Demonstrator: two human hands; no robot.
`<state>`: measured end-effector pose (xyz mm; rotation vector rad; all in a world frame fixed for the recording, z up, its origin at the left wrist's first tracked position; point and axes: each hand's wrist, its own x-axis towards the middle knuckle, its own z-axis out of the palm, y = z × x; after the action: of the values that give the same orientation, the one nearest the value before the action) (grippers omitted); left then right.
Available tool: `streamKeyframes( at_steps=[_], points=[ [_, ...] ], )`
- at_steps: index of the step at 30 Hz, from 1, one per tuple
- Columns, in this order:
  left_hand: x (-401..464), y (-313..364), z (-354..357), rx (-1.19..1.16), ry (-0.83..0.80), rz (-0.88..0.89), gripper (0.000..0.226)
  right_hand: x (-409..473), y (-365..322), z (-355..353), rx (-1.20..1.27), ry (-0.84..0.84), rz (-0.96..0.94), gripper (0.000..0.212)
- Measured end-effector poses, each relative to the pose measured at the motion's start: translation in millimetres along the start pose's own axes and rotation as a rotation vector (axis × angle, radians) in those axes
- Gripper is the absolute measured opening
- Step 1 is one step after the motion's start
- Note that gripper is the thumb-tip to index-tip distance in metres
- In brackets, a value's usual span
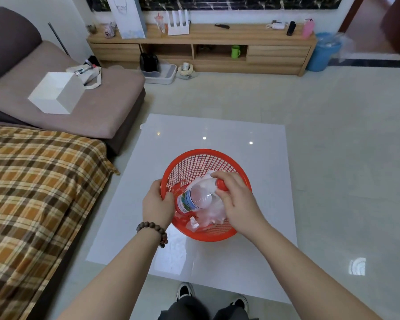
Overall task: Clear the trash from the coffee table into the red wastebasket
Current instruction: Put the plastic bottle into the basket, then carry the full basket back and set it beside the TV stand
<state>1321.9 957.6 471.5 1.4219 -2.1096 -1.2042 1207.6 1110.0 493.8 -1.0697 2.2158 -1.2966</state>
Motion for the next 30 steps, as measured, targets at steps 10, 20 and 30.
streamKeyframes(
  at_steps=[10, 20, 30],
  points=[
    [-14, -15, -14, -0.022, -0.02, 0.017, 0.019, 21, -5, 27, -0.214, -0.099, 0.046, 0.048],
    [-5, -21, -25, -0.029, -0.067, 0.019, 0.017, -23, 18, -1, -0.102, 0.214, 0.305, 0.071],
    [-12, -13, -12, -0.104, -0.231, 0.074, 0.019, -73, 30, 1, 0.057, 0.336, 0.608, 0.035]
  ],
)
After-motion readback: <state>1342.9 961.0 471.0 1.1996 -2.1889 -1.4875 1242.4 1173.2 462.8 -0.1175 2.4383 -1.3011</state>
